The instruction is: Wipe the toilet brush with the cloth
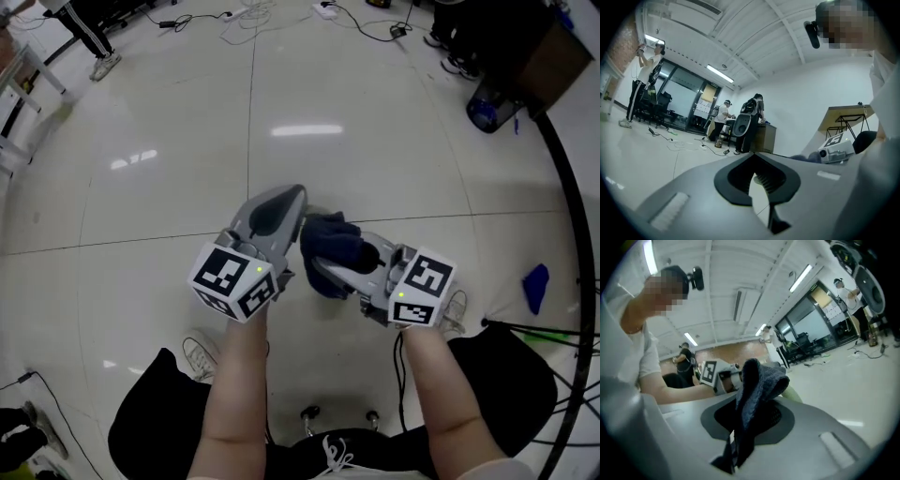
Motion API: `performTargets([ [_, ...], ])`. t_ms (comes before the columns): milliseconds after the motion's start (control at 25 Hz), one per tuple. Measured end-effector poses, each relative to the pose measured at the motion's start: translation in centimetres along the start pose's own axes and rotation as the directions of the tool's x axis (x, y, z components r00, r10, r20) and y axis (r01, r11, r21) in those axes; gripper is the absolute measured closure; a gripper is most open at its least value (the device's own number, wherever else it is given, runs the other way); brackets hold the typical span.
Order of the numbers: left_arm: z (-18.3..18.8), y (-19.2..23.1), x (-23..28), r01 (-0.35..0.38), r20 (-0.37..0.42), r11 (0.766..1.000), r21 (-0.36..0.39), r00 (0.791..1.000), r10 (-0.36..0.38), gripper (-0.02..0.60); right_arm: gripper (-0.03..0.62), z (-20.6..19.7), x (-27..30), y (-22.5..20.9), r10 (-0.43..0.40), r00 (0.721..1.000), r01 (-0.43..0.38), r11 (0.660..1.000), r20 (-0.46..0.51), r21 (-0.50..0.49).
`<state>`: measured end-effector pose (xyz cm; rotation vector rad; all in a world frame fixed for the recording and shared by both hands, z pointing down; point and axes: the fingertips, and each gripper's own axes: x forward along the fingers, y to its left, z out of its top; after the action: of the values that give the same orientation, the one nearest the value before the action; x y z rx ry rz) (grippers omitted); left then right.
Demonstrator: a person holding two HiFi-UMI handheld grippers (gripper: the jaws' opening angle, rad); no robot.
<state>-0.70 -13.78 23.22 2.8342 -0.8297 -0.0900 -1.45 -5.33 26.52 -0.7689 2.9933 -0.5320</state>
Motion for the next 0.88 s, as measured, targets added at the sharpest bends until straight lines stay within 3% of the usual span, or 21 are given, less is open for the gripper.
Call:
performTargets([
  [80, -0.4, 0.1, -0.2, 0.000, -0.002, 1.000, -0.032, 1.000, 0.000, 0.575, 0.528, -2.1, 1.4, -1.2, -0.132, 0.983, 0.130, 0.991, -0.126, -0.021],
  [160, -0.5, 0.1, -0.2, 0.013, 0.000, 0.998, -0.062, 1.000, -0.013, 0.575, 0.528, -3.6, 2.1, -2.4, -0.236, 0.956, 0.241, 0.971, -0.175, 0.007],
  [320, 0.0, 0.2, -0.4, 0.027, 0.008, 0.997, -0.077, 1.000, -0.026, 0.575, 0.528, -3.8, 3.4, -3.4, -0.319, 0.940, 0.336, 0.925, -0.122, 0.175],
  [440, 0.1, 0.1, -0.6, 0.030, 0.030, 0.995, -0.093, 0.999, -0.028, 0.575, 0.528, -3.7, 3.1, -4.8, -0.391, 0.918, 0.393, 0.869, -0.070, 0.299],
  [560, 0.0, -0.3, -0.5, 0.045, 0.032, 0.996, -0.080, 0.999, -0.042, 0.575, 0.528, -4.0, 1.7, -6.2, -0.450, 0.893, 0.421, 0.808, -0.029, 0.412],
  [720, 0.2, -0.8, -0.3, 0.082, 0.031, 0.994, -0.068, 0.996, -0.080, 0.575, 0.528, -4.9, 0.3, -6.9, -0.481, 0.876, 0.408, 0.757, 0.013, 0.509],
  [880, 0.2, -1.2, -0.2, 0.093, 0.050, 0.993, -0.078, 0.995, -0.089, 0.575, 0.528, -6.9, -1.0, -8.2, -0.516, 0.856, 0.394, 0.673, 0.016, 0.625],
])
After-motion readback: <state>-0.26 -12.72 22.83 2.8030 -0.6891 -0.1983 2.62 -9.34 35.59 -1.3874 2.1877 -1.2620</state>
